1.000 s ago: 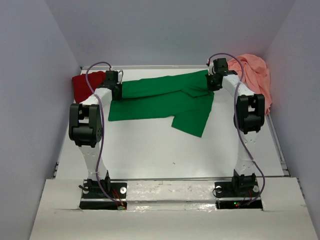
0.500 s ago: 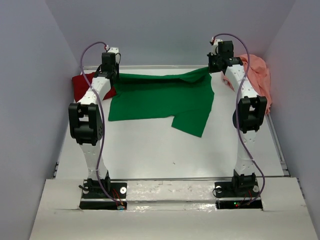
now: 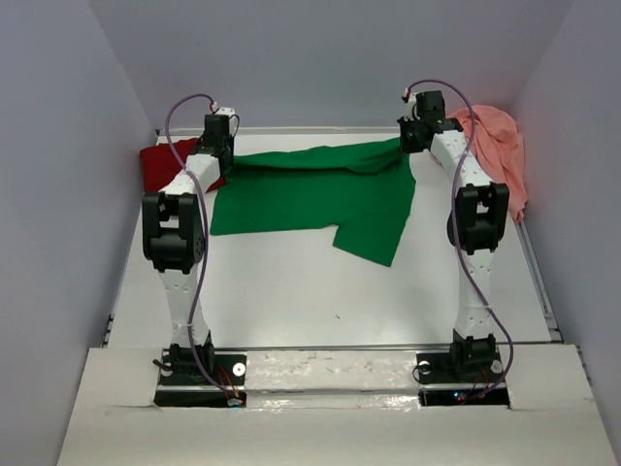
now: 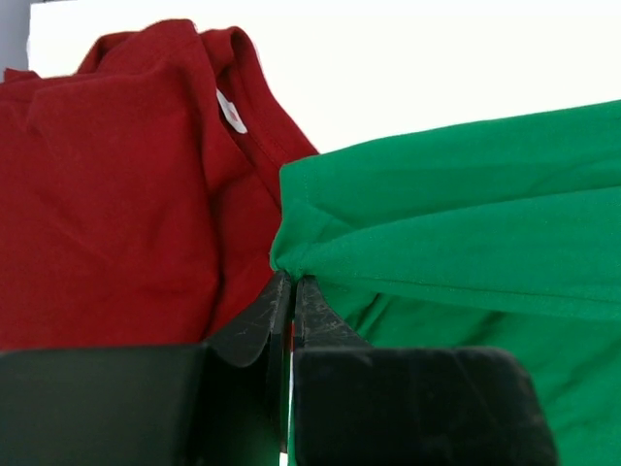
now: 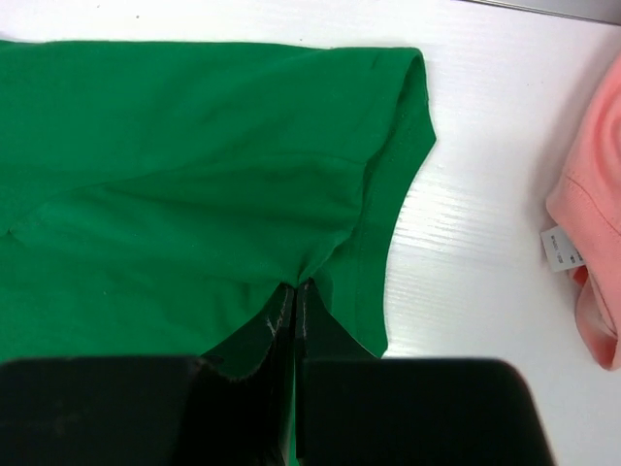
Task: Fold and stack the t-shirts
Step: Fold the flattened tshirt in 1/3 of the way
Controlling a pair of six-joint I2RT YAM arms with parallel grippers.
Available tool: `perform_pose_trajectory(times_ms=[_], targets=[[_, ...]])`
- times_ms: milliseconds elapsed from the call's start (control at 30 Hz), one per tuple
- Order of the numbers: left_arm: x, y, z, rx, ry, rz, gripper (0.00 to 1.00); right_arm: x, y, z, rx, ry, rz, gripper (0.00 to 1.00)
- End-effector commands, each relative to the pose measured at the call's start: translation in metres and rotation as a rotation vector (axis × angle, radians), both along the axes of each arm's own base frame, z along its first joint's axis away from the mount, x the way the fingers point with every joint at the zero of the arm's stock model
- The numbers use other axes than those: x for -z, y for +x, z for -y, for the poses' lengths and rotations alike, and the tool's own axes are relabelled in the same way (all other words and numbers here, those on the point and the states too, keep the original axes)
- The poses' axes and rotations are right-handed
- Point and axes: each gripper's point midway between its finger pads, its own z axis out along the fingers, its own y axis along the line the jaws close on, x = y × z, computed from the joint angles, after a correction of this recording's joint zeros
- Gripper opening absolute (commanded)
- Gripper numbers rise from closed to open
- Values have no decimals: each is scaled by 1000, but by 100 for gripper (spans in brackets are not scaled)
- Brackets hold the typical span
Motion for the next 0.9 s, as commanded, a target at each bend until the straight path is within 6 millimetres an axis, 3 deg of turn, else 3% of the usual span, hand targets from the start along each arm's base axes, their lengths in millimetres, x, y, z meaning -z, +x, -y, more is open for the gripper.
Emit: perform_pose_trajectory(times_ms=[0,233,300,333,400,433,467,500,533,633,767,867], targets=[[-18,-4,-7,2,9,50,0,-29,-3,-4,-11,2,53,0],[-10,-29,5,57,-36,6,1,-27,-20,-6,-24,12,19,0],[-3,-35,7,72,-45,-18,18,-25,-25,-7,-29,18,9,0],[-4,-38,9,80,-52,-21,41,-26,-29,-9,-39,25,4,0],[1,-45,12,91,-62,-33,61,-26,-31,-9,-38,28,0,0],[-3,-47,13,91,-65,-25,77,-25,-34,-9,-41,31,-6,0],[0,-51,13,89,-68,-34,82,-25,-36,-10,-39,37,-12,9],[-1,-53,13,86,-66,-33,87,-25,-39,-10,-39,40,-18,27],[-6,-56,14,86,-66,-26,96,-24,-46,-14,-61,57,-36,53],[-10,-66,19,99,-85,-30,99,-26,-58,-18,-69,82,-57,80],[-12,-89,34,154,-133,-54,99,-31,-81,-21,-74,114,-90,84],[-6,-119,50,219,-190,-100,99,-31,-112,-24,-88,144,-140,84]])
